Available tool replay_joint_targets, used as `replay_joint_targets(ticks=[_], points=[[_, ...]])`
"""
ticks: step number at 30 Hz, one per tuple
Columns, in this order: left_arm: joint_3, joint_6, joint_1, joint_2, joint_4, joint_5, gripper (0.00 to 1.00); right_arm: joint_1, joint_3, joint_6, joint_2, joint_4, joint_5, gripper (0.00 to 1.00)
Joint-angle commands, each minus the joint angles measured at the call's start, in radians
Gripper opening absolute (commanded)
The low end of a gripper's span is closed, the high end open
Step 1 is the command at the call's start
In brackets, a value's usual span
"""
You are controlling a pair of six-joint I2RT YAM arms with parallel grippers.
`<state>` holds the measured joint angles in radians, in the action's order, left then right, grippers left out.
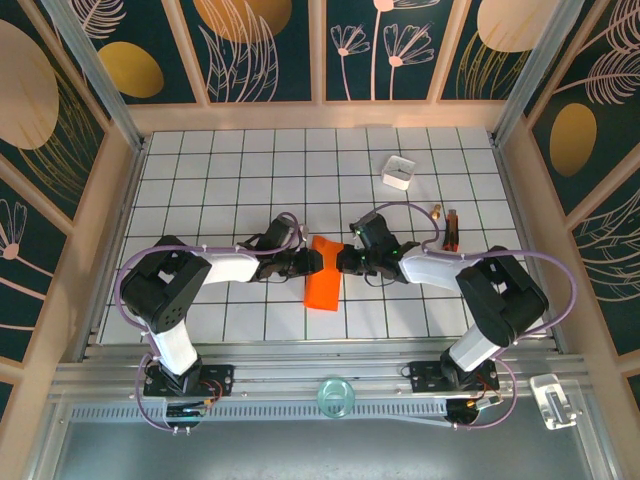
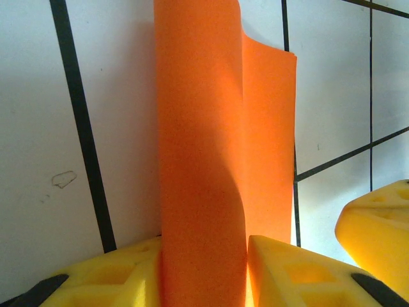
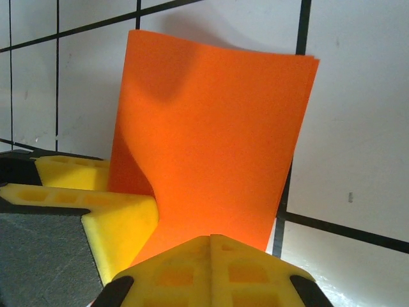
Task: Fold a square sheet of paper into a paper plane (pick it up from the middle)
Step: Hold the square sheet of paper at the center of the table.
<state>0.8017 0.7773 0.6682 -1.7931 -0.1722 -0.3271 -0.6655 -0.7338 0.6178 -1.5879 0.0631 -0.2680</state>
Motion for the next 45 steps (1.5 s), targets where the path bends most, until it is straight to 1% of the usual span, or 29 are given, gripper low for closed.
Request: replay_joint_targets(ticks=[1,8,20,27,36,38,41,43,45], points=[[-0.067,-0.041,0.028,-0.203,0.086,0.111,0.39,-0.022,-0.003,0.029,-0.018,0.026,-0.029,0.00],[-0.070,-0.041,0.028,-0.200,0.085,0.114,0.39,-0.040,0.012,0.043,-0.042,0.042,-0.027,0.00],[-0.068,-0.042,0.028,-0.204,0.085,0.116,0.39,-0.038,0.033,0.027,-0.113,0.045,0.006,0.00],[-0.068,-0.045,0.028,-0.198,0.091,0.129,0.39,-0.041,0.020,0.041,-0.178,-0.080,0.085,0.00],[-0.063,-0.042,0.028,-0.179,0.109,0.149,0.40,-0.046,0.077,0.079,-0.191,-0.095,0.096,0.00],[-0.052,-0.042,0.028,-0.162,0.130,0.175,0.42,-0.048,0.084,0.080,-0.187,-0.097,0.103,0.00],[-0.031,-0.041,0.027,-0.123,0.168,0.214,0.48,-0.048,0.091,0.077,-0.185,-0.100,0.110,0.00],[-0.010,-0.036,0.026,-0.090,0.198,0.238,0.55,-0.049,0.096,0.077,-0.188,-0.097,0.110,0.00],[0.008,-0.030,0.026,-0.045,0.224,0.249,0.59,-0.049,0.100,0.076,-0.190,-0.095,0.110,0.00]])
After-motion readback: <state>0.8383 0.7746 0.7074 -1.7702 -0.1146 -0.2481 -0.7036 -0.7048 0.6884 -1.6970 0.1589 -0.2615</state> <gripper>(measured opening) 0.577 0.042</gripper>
